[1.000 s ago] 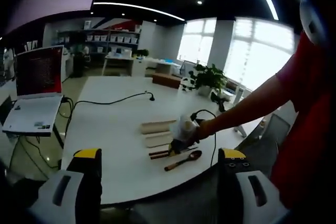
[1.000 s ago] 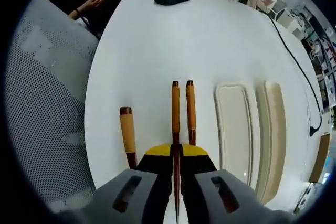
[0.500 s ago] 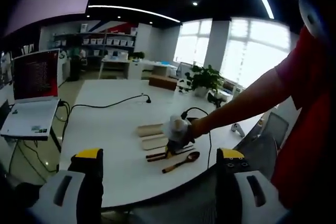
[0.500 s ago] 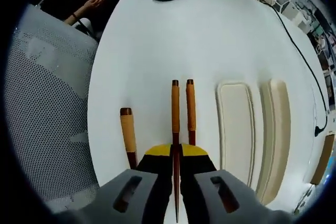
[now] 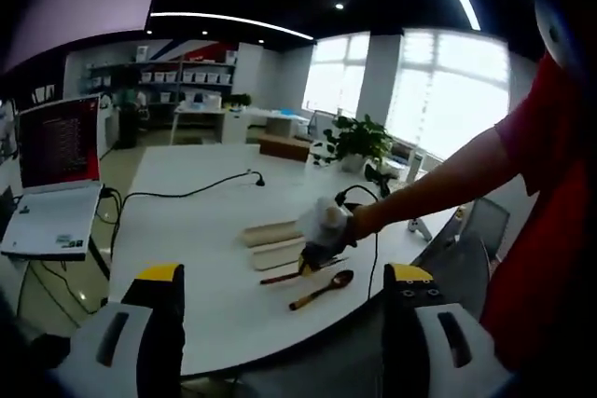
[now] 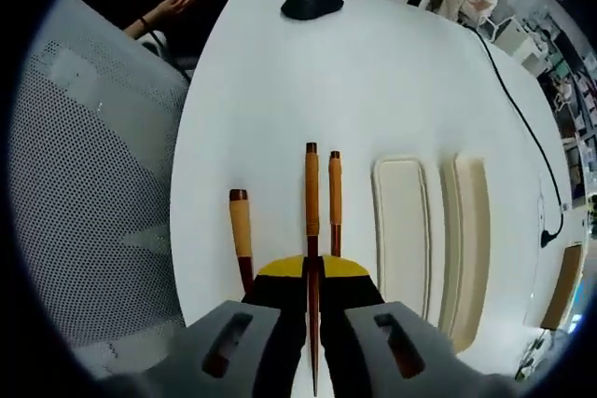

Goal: Arrange the utensils inside the cutlery case until each visible utensil rests in its matching compartment.

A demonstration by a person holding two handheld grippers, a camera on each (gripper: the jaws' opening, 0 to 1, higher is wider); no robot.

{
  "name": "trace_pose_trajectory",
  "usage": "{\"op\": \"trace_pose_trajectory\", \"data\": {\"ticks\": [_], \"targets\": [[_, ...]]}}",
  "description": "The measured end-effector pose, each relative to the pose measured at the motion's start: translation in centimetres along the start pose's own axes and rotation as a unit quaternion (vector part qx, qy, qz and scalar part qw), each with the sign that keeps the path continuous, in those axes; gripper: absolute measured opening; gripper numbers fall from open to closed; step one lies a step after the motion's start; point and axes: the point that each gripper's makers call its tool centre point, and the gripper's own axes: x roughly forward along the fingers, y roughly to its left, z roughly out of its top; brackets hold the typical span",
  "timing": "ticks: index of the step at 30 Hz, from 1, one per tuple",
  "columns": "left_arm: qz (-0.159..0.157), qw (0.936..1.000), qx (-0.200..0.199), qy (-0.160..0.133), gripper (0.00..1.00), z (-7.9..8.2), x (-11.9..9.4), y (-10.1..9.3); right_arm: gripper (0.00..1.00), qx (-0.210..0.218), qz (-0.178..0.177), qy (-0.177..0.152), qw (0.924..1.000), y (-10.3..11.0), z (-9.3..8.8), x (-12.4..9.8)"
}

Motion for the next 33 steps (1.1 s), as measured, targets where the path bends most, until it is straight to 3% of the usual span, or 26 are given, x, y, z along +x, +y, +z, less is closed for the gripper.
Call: {"op": "trace_pose_trajectory", "data": {"ticks": [5, 11, 16, 28, 31, 33], "targets": [[-0.004, 0.9999, 0.013, 0.002, 0.89, 0.2, 0.5, 0.2, 0.00, -0.001, 0.004, 0.000, 1.0000, 0.6, 0.2, -1.1], [-0.010, 0.9998, 0.017, -0.001, 0.90, 0.4, 0.8, 0.4, 0.00, 0.041, 0.015, -0.001, 0.9991, 1.0, 0.5, -2.4], [-0.012, 0.9998, 0.016, -0.002, 0.89, 0.4, 1.0, 0.6, 0.00, 0.025, 0.006, -0.004, 0.9997, 0.9, 0.6, -3.1], [-0.018, 0.9997, 0.014, -0.002, 0.89, 0.5, 1.3, 0.3, 0.00, 0.023, -0.012, -0.009, 0.9996, -0.7, 0.4, -5.0], [-0.020, 0.9997, 0.013, 0.000, 0.88, 0.6, 1.4, 0.2, 0.00, 0.003, 0.000, 0.001, 1.0000, -0.7, 0.6, -6.2], [-0.022, 0.9995, 0.020, 0.004, 0.89, 0.7, 1.3, -0.1, 0.00, 0.015, -0.008, -0.009, 0.9998, -1.9, 1.3, -7.7]]}}
